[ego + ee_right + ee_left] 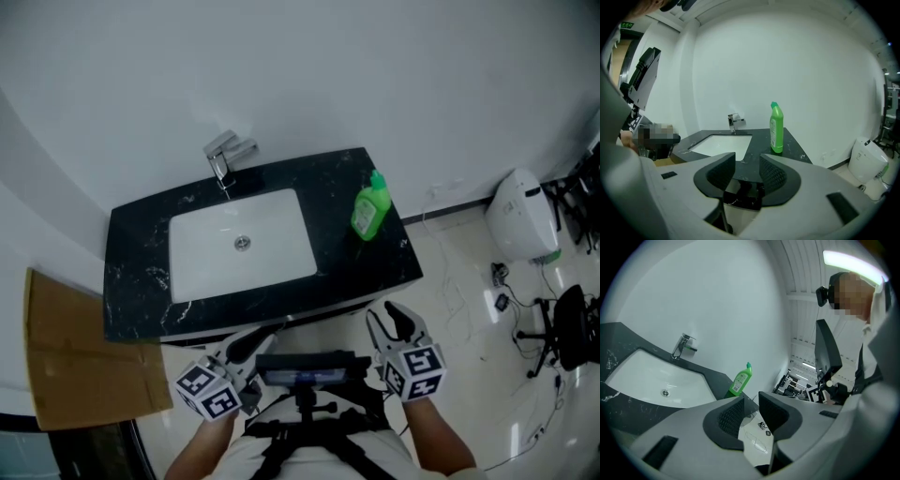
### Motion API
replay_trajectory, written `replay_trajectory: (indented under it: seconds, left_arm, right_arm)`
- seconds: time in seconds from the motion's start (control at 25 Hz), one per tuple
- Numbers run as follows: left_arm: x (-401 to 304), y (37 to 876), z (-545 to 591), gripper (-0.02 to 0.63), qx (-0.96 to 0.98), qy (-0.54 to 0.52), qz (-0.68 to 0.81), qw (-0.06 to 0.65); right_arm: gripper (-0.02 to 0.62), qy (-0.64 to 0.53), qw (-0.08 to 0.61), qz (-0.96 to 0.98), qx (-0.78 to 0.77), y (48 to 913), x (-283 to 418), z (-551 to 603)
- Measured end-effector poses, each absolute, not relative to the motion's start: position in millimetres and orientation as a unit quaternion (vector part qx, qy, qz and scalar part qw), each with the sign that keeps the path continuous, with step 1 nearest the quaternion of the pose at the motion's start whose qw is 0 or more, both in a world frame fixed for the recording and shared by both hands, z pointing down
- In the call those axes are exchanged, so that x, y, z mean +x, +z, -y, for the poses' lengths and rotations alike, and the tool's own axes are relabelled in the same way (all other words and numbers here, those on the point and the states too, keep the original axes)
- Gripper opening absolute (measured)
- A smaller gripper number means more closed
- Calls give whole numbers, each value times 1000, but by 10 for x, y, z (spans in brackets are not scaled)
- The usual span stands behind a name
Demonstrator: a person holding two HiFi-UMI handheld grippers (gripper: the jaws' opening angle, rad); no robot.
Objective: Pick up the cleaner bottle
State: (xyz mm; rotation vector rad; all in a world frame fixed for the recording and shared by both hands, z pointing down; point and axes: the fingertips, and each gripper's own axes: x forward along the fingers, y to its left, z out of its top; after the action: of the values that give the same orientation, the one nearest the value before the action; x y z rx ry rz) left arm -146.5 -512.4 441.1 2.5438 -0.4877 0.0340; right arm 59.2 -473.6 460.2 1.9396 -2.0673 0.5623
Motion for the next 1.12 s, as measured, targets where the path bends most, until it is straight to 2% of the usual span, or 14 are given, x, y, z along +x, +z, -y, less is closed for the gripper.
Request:
replay_trajectory:
  seconds: [0.76, 1.12]
  left_arm:
    - [-1118, 4157, 5458, 98, 946, -12, 206, 250]
    - [-1169, 4157, 5597, 98, 943, -16, 220, 248]
  right_arm:
    - [166, 140, 104, 725, 667, 3811, 1123, 5018]
    - [166, 128, 109, 718, 676, 3815, 1243, 5213]
